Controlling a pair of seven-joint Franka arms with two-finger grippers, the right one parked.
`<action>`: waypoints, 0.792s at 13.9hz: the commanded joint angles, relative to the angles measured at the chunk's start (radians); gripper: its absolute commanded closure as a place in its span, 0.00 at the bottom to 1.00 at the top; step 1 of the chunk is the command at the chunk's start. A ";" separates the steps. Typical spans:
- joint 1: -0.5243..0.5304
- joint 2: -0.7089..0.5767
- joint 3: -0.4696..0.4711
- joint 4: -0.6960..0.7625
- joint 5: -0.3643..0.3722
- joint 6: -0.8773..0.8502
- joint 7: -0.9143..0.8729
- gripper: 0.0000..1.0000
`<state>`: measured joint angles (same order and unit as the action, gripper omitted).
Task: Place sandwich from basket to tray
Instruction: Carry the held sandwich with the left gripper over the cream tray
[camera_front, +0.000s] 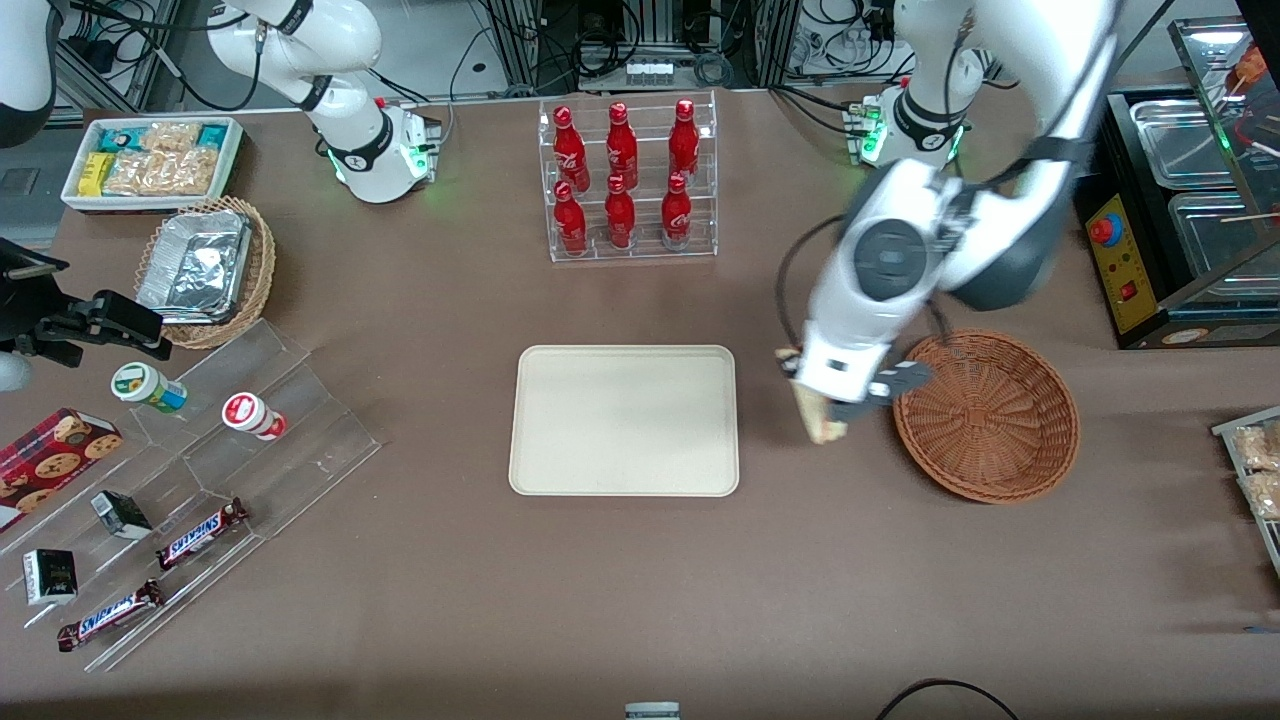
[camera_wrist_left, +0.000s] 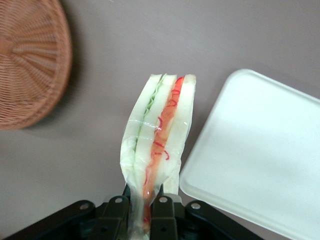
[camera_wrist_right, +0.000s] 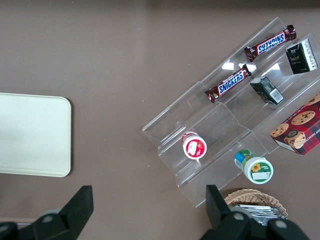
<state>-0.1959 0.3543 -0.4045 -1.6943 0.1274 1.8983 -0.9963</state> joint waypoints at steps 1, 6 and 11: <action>-0.063 0.101 0.003 0.119 0.026 0.007 -0.002 0.87; -0.201 0.230 0.003 0.131 0.213 0.099 -0.062 0.86; -0.233 0.287 0.006 0.133 0.225 0.192 -0.067 0.86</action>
<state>-0.4046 0.6104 -0.4071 -1.6016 0.3308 2.0856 -1.0554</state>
